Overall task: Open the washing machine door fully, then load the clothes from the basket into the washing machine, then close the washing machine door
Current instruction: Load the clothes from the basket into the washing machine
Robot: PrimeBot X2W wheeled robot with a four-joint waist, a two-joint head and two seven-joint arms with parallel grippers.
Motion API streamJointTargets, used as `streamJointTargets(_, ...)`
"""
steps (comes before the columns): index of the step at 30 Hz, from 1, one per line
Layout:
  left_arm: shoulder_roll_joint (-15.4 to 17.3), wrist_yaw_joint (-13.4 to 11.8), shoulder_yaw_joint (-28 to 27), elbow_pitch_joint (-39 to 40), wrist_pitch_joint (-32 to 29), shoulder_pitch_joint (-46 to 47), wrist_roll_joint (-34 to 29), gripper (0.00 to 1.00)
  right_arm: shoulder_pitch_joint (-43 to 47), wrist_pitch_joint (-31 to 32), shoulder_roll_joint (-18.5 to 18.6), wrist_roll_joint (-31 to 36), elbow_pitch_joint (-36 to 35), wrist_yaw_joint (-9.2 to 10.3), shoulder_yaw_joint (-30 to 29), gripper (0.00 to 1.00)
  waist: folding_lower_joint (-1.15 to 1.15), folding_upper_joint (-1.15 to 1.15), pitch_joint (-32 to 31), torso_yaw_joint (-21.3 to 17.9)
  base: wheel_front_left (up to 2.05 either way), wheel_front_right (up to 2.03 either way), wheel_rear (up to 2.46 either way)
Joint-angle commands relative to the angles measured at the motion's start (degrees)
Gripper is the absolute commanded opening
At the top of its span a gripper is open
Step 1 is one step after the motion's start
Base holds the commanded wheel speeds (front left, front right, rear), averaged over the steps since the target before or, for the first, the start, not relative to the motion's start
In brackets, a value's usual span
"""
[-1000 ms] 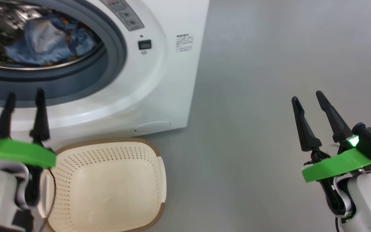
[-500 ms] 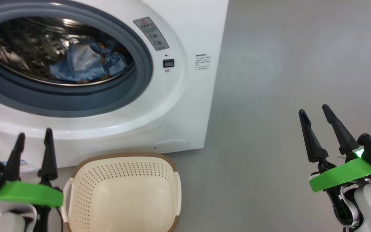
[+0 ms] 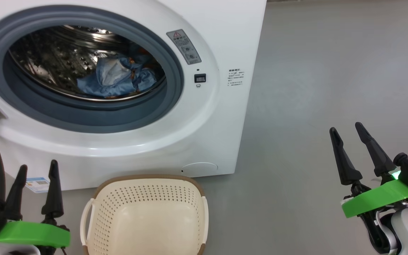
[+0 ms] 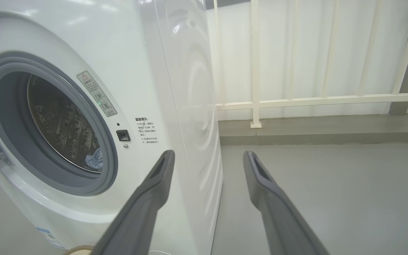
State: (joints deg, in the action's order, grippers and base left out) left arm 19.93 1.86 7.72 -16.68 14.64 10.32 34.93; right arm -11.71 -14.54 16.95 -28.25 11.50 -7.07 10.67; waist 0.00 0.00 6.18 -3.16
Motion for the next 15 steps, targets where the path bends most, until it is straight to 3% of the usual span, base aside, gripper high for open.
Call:
streamJointTargets(1,1.3,-0.4,-2.6,1.9,0.4,0.8,-0.9,1.00,0.2,-0.5,1.4,0.1,-1.3,-0.42,0.7,1.00,0.00,0.00,-0.3,0.1,0.00,0.00,0.00)
streamJointTargets(15,-0.6,-0.2,-4.5,3.8,0.4,-1.2,-2.5,1.00,0.2,-0.5,1.7,1.1,-0.5,-0.42,1.2,1.00,0.00,0.00,-0.8,0.1,0.00,0.00,0.00)
